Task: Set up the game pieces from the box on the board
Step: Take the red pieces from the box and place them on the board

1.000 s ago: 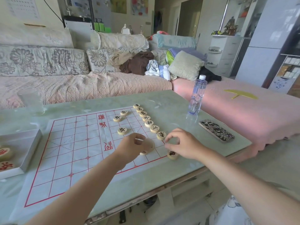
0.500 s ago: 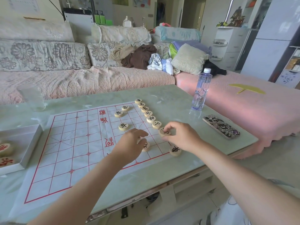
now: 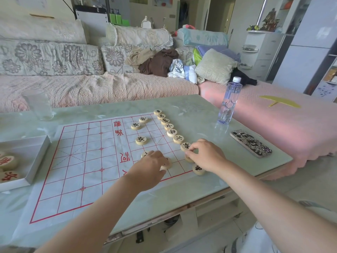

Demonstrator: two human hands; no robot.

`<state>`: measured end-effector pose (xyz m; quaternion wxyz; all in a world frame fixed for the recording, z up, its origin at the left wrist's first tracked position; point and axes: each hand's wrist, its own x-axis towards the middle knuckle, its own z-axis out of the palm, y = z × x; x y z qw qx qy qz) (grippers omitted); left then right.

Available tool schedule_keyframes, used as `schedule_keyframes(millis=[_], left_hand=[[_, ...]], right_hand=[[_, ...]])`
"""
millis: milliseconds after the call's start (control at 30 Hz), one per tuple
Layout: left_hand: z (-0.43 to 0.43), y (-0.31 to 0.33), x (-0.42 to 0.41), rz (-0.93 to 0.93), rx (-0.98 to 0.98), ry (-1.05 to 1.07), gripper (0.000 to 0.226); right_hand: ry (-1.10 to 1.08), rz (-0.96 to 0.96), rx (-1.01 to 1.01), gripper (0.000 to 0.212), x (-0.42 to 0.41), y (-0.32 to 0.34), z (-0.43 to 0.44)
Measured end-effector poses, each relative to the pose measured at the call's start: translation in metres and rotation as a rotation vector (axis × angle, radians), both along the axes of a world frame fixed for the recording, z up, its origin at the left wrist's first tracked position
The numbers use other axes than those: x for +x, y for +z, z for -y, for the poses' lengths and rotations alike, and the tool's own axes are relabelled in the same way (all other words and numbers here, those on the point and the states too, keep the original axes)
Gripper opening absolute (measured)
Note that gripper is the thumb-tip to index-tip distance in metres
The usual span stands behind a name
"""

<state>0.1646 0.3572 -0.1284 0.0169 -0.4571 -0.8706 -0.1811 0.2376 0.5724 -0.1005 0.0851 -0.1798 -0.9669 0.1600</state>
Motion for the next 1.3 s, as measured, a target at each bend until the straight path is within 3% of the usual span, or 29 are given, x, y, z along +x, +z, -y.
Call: schedule_keyframes(millis=[200,567,967,1133,1300], left_hand=[[0.021,0.009,-0.006,-0.049,0.078,0.023,0.041],[0.153,0.038,-0.05,-0.004,0.136,0.391,0.031],[0.33,0.042,-0.075,0.002,0.193,0.779,0.026],[0.383,0.04,-0.081,-0.025,0.18,0.893,0.035],[0.406,0.032,-0.091,0.06,0.121,0.88,0.027]], right_hand=[[0.148,-0.021,0.026,0.015,-0.009,0.01,0.034],[0.449,-0.028,-0.281,0.016,-0.069,0.033,0.167],[0.762,0.059,-0.206,0.018,-0.169,0.033,0.36],[0.82,0.1,-0.091,0.02,-0.197,0.03,0.418],[0.844,0.083,-0.062,0.042,-0.216,0.015,0.457]])
